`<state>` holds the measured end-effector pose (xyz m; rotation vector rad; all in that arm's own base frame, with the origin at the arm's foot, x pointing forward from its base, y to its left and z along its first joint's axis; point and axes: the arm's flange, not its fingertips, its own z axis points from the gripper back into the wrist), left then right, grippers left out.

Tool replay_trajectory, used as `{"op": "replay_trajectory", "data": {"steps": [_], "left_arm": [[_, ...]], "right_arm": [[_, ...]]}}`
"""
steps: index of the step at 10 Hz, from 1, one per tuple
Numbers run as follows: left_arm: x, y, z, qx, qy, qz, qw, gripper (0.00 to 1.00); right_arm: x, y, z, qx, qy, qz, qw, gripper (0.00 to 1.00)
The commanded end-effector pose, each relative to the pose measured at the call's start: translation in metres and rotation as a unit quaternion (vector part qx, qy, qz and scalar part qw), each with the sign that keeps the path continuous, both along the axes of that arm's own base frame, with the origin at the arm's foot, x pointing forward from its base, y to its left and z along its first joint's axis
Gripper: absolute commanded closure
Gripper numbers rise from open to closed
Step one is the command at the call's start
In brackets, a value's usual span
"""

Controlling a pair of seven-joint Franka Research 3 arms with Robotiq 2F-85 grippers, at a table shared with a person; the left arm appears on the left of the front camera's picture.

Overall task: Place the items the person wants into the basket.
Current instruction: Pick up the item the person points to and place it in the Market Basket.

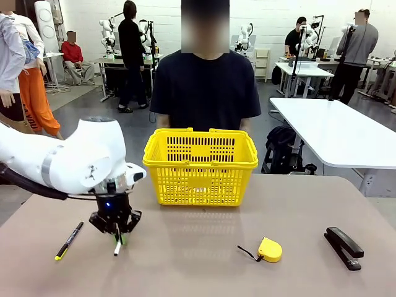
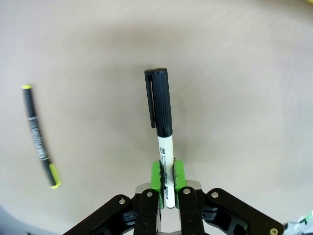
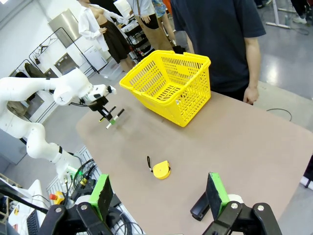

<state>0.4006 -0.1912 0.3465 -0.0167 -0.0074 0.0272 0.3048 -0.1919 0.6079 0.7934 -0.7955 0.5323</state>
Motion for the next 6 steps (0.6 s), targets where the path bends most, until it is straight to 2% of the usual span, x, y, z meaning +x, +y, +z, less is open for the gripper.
{"op": "replay_trajectory", "data": {"steps": [1, 2, 4, 6], "left_arm": [[-0.034, 0.040, 0.104, -0.010, -0.034, -0.067, 0.997, 1.00], [-0.053, 0.052, 0.151, -0.016, -0.047, -0.101, 0.994, 1.00], [-0.071, 0.070, 0.216, -0.016, -0.063, -0.137, 0.989, 1.00], [-0.079, 0.078, 0.244, -0.024, -0.072, -0.144, 0.987, 1.00]], "right_arm": [[0.002, 0.000, 0.001, 0.012, -0.012, 0.004, 1.000, 0.00], [0.002, 0.000, 0.001, 0.012, -0.012, 0.004, 1.000, 0.00], [0.002, 0.000, 0.001, 0.012, -0.012, 0.004, 1.000, 0.00], [0.002, 0.000, 0.001, 0.012, -0.012, 0.004, 1.000, 0.00]]}}
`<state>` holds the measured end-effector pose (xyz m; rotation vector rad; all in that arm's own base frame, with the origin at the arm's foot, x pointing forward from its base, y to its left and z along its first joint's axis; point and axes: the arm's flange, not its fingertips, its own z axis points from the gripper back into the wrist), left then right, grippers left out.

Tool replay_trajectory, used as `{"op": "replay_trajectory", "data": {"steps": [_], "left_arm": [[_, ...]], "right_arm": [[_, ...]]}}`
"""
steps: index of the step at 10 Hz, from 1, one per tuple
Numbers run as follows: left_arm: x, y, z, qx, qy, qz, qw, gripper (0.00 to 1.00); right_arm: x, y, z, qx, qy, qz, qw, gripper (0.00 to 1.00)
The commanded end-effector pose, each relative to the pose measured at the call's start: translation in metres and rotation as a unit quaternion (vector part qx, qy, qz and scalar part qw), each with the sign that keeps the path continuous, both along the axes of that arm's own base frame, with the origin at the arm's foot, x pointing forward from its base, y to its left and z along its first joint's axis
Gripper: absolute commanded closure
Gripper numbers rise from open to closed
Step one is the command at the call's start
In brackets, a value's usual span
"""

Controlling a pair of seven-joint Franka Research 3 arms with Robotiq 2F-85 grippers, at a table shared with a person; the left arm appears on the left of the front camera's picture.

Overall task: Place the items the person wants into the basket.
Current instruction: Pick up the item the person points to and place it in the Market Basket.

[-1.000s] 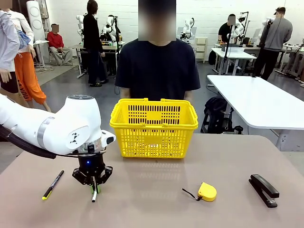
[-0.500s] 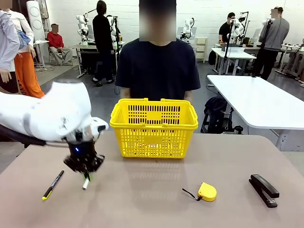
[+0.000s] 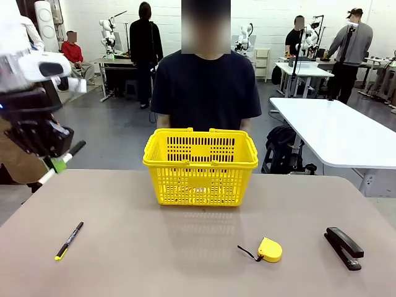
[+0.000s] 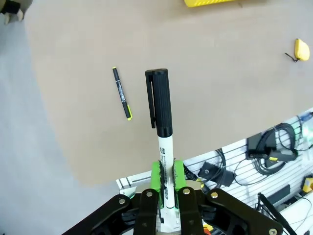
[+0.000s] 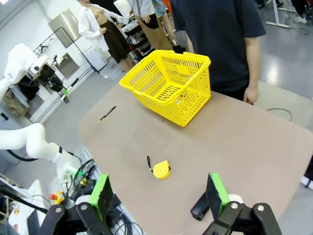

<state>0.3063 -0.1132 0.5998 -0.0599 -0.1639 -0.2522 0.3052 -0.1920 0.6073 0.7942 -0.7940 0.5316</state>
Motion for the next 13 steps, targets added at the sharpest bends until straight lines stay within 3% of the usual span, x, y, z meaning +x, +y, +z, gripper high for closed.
{"op": "replay_trajectory", "data": {"steps": [1, 2, 7, 8, 10, 11, 13], "left_arm": [[0.012, 0.002, -0.006, -0.003, 0.003, 0.010, 1.000, 1.00], [0.000, 0.000, 0.000, 0.000, 0.000, 0.000, 1.000, 1.00], [0.000, 0.000, 0.000, 0.000, 0.000, 0.000, 1.000, 1.00], [0.002, -0.001, 0.001, 0.002, 0.000, 0.001, 1.000, 0.89], [0.083, -0.043, 0.012, 0.008, -0.050, -0.164, 0.985, 0.89], [0.118, -0.066, 0.014, -0.006, -0.062, -0.223, 0.973, 0.89], [0.184, -0.128, 0.014, 0.040, -0.073, -0.300, 0.950, 0.89]], "right_arm": [[0.002, 0.001, 0.002, 0.012, -0.013, 0.004, 1.000, 0.00], [0.002, 0.001, 0.002, 0.012, -0.013, 0.004, 1.000, 0.00], [0.002, 0.001, 0.002, 0.012, -0.013, 0.004, 1.000, 0.00], [0.002, 0.001, 0.002, 0.012, -0.013, 0.004, 1.000, 0.00], [0.002, 0.001, 0.002, 0.012, -0.013, 0.004, 1.000, 0.00], [0.002, 0.001, 0.002, 0.012, -0.013, 0.004, 1.000, 0.00], [0.002, 0.001, 0.002, 0.012, -0.013, 0.004, 1.000, 0.00]]}}
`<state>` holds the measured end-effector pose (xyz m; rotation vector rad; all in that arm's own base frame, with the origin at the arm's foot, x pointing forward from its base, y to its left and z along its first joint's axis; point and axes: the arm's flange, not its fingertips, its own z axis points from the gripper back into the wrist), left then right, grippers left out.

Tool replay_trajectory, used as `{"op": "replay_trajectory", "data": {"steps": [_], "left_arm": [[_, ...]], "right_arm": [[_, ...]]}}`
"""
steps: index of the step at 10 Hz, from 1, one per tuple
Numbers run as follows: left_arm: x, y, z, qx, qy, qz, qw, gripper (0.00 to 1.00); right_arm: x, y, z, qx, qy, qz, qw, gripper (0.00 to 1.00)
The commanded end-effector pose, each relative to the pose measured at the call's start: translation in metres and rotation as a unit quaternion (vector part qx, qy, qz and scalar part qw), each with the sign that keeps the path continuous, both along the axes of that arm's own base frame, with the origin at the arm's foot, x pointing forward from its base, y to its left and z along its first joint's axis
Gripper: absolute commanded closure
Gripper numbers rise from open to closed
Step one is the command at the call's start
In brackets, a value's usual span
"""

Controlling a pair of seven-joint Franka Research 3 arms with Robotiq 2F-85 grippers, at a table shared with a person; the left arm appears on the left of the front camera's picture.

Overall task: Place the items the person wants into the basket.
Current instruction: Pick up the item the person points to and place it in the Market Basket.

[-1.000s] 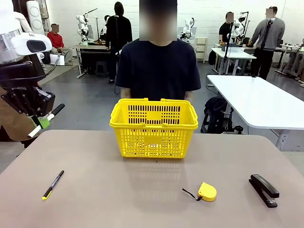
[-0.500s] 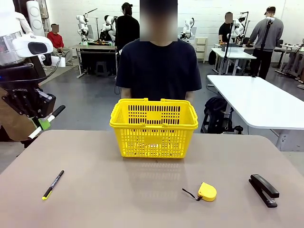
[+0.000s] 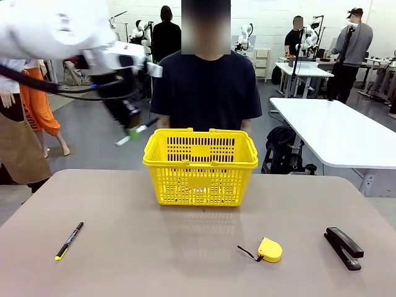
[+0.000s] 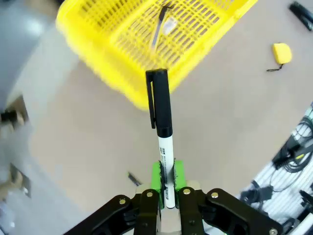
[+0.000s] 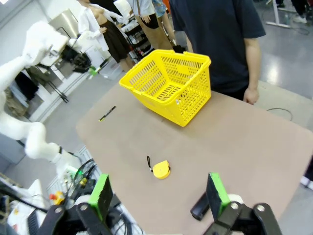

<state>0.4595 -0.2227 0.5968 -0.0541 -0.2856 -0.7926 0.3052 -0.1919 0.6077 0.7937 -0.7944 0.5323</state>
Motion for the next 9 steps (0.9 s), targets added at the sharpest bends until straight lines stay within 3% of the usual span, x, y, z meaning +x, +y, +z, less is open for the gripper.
{"op": "replay_trajectory", "data": {"steps": [1, 3, 6, 7, 8, 9], "left_arm": [[0.050, -0.046, 0.010, 0.058, -0.006, -0.064, 0.996, 0.89], [0.082, -0.088, 0.010, 0.091, 0.014, -0.110, 0.990, 0.89], [0.095, -0.130, 0.003, 0.126, 0.035, -0.190, 0.973, 0.89], [0.094, -0.134, 0.002, 0.119, 0.036, -0.195, 0.973, 0.89], [0.078, -0.123, -0.008, 0.110, 0.031, -0.157, 0.981, 0.89], [0.078, -0.123, -0.008, 0.110, 0.031, -0.157, 0.981, 0.89]], "right_arm": [[0.002, 0.000, 0.001, 0.012, -0.013, 0.004, 1.000, 0.00], [0.002, 0.000, 0.001, 0.012, -0.013, 0.004, 1.000, 0.00], [0.002, 0.000, 0.001, 0.012, -0.013, 0.004, 1.000, 0.00], [0.002, 0.000, 0.001, 0.012, -0.013, 0.004, 1.000, 0.00], [0.002, 0.000, 0.001, 0.012, -0.013, 0.004, 1.000, 0.00], [0.002, 0.000, 0.001, 0.012, -0.013, 0.004, 1.000, 0.00]]}}
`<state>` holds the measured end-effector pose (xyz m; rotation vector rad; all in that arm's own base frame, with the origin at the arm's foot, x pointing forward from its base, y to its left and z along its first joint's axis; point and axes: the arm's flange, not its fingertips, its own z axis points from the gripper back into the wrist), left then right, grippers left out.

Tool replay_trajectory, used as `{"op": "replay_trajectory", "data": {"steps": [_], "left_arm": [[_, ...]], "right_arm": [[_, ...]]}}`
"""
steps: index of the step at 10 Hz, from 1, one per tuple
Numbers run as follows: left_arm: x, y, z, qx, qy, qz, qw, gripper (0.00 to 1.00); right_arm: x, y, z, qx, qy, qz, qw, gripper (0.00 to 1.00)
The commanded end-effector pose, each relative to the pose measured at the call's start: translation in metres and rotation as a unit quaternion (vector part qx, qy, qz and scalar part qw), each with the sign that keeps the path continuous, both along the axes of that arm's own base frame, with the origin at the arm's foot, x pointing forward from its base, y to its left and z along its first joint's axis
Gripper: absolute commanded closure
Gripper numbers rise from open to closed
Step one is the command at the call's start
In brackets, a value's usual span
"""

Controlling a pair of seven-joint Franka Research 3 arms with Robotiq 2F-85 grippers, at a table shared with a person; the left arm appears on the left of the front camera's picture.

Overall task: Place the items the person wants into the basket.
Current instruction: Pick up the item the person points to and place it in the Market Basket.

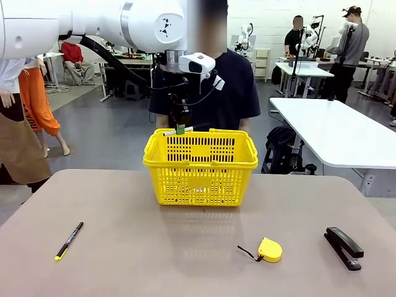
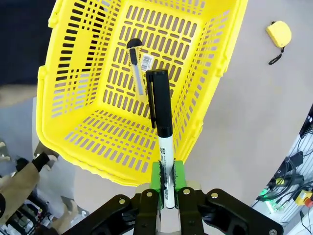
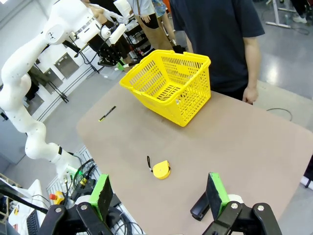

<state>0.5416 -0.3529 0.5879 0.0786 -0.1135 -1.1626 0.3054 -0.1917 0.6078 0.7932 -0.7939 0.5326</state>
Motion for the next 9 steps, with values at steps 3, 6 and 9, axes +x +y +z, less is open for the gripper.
{"op": "replay_trajectory", "data": {"steps": [3, 6, 9], "left_arm": [[-0.004, 0.007, 0.001, -0.002, -0.009, 0.016, 1.000, 0.89], [0.007, 0.005, -0.015, -0.002, -0.001, -0.023, 1.000, 0.89], [0.021, 0.005, -0.031, 0.015, -0.031, -0.074, 0.997, 0.89]], "right_arm": [[0.002, 0.000, 0.001, 0.012, -0.013, 0.004, 1.000, 0.00], [0.002, 0.000, 0.001, 0.012, -0.013, 0.004, 1.000, 0.00], [0.002, 0.000, 0.001, 0.012, -0.013, 0.004, 1.000, 0.00]]}}
